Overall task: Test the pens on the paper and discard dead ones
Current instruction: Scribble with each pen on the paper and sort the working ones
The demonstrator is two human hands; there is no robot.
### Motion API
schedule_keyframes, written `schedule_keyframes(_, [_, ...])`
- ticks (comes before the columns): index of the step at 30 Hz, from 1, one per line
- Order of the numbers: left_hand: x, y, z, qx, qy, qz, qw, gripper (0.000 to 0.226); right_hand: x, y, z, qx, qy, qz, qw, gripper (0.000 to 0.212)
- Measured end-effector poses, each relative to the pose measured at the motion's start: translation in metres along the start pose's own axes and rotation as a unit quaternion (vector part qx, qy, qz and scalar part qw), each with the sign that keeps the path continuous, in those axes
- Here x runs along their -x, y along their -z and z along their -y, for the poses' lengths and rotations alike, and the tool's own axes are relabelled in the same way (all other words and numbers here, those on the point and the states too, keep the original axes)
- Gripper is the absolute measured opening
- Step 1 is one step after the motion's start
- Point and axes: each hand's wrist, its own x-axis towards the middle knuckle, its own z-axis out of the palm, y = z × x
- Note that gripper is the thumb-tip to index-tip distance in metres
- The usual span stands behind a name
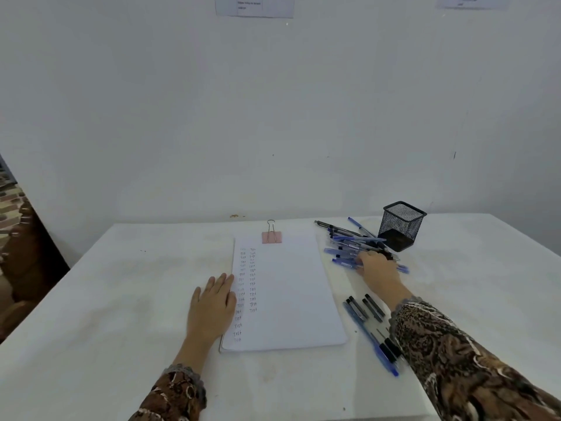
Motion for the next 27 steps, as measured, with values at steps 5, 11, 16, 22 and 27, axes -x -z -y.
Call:
schedule_keyframes(5, [-0.001, -0.001, 0.001, -0.003, -0.001, -0.003, 1.000, 0.049, 0.002, 0.017, 0.024, -0.344, 0.063, -0.096, 0.932, 0.013])
schedule_keyframes(11, [0.000, -0.001, 0.001, 0.000, -0.002, -0.001, 1.000, 0.049, 0.040, 0.070, 0.103, -0.899, -0.048, 0.060, 0.432, 0.058])
schedule_keyframes(16, [0.001, -0.001, 0.001, 0.005, -0.006, -0.006, 1.000, 0.049, 0.067, 0.036, 0.151, -0.975, -0.112, 0.069, 0.177, 0.051])
schedule_keyframes(22, [0.000, -0.001, 0.002, 0.002, -0.005, 0.005, 1.000, 0.059, 0.072, 0.014, 0.176, -0.980, -0.143, 0.068, 0.123, 0.045])
schedule_keyframes(27, [0.000, 0.000, 0.002, -0.002, -0.007, 0.005, 1.000, 0.049, 0.070, 0.008, 0.192, -0.976, -0.144, 0.067, 0.150, 0.058])
